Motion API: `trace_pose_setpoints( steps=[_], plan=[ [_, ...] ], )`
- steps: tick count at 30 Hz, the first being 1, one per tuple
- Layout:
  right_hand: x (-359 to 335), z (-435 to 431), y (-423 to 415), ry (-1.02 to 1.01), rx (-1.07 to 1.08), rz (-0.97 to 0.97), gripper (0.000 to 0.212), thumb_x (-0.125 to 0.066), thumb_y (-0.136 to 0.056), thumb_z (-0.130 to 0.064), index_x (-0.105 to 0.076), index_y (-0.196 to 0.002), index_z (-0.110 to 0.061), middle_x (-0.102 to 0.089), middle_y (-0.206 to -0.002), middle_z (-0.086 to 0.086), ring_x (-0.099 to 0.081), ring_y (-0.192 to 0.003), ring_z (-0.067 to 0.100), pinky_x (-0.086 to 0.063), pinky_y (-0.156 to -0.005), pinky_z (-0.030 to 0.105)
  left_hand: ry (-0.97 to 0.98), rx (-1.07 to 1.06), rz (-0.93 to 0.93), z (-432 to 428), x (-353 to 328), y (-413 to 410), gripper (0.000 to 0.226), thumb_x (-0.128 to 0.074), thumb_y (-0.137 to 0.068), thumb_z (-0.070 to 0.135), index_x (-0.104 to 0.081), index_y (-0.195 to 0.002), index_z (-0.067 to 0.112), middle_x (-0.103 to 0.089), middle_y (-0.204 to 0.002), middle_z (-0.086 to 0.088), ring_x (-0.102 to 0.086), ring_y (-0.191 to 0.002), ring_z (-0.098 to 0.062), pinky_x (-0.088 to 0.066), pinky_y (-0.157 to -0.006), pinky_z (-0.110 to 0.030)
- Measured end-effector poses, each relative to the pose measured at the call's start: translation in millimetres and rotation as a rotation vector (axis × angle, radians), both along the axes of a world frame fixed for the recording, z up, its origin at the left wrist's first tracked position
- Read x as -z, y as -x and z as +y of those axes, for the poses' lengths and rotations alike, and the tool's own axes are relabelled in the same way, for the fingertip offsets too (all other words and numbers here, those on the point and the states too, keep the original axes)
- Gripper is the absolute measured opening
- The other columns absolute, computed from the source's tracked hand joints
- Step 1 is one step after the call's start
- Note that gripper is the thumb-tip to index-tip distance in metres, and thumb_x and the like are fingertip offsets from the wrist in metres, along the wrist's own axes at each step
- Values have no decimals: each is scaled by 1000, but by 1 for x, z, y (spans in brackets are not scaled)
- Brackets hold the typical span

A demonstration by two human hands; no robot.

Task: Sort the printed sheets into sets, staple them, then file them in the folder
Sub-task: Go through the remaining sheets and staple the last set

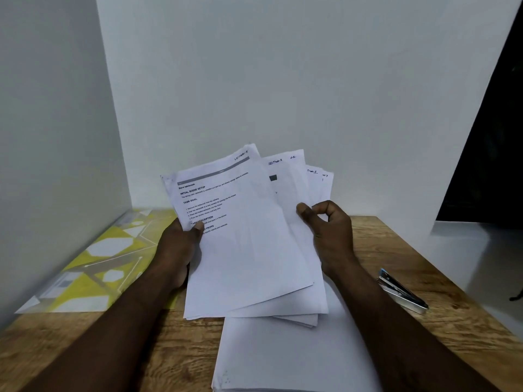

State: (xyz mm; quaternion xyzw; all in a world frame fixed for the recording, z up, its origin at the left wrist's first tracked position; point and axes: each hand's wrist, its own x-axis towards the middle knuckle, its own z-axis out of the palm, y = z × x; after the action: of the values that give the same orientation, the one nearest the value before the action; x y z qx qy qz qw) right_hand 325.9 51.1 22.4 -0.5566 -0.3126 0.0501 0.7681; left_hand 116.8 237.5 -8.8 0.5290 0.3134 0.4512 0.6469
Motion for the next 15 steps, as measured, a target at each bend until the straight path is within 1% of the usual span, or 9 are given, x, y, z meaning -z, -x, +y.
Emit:
trace_pose_setpoints(
  steps=[2, 5, 8, 12, 15],
  plan=[
    [0, 0, 0, 3, 33, -52, 28, -82, -91, -29, -62, -76, -18, -58, -72, -18, -54, -75, 5, -42, -73, 21, -1, -18, -2, -1, -1, 0, 21, -60, -106, 14, -71, -123, 21, -78, -119, 0, -72, -112, -29, -52, -107, -55],
    [-1, -1, 0, 2, 59, -100, 26, -79, -95, -25, -61, -79, -13, -52, -62, -24, -47, -66, -2, -39, -65, 13, -1, -21, -9, -3, -3, 1, 21, -60, -107, 13, -70, -124, 18, -77, -120, -1, -72, -112, -29, -52, -107, -54],
    [-2, -1, 0, -10, 60, -111, 26, -80, -94, -23, -61, -81, -9, -47, -58, -24, -41, -61, -2, -36, -60, 12, 5, -12, -13, -4, -4, 1, 23, -59, -107, 12, -68, -128, 17, -76, -121, -2, -72, -112, -29, -53, -106, -53],
    [-2, -2, 0, -4, 64, -121, 26, -78, -95, -23, -61, -80, -11, -50, -59, -26, -45, -63, -2, -38, -63, 11, 7, -12, -19, -5, -4, 1, 25, -58, -107, 11, -68, -130, 16, -76, -122, -2, -71, -114, -30, -53, -106, -51],
    [-1, -1, -1, -11, 69, -132, 26, -77, -96, -23, -60, -79, -14, -50, -63, -21, -45, -65, -1, -38, -64, 12, 6, -13, -11, -5, -3, 1, 24, -59, -107, 11, -69, -128, 16, -77, -121, -3, -72, -112, -30, -52, -107, -53]
  ],
)
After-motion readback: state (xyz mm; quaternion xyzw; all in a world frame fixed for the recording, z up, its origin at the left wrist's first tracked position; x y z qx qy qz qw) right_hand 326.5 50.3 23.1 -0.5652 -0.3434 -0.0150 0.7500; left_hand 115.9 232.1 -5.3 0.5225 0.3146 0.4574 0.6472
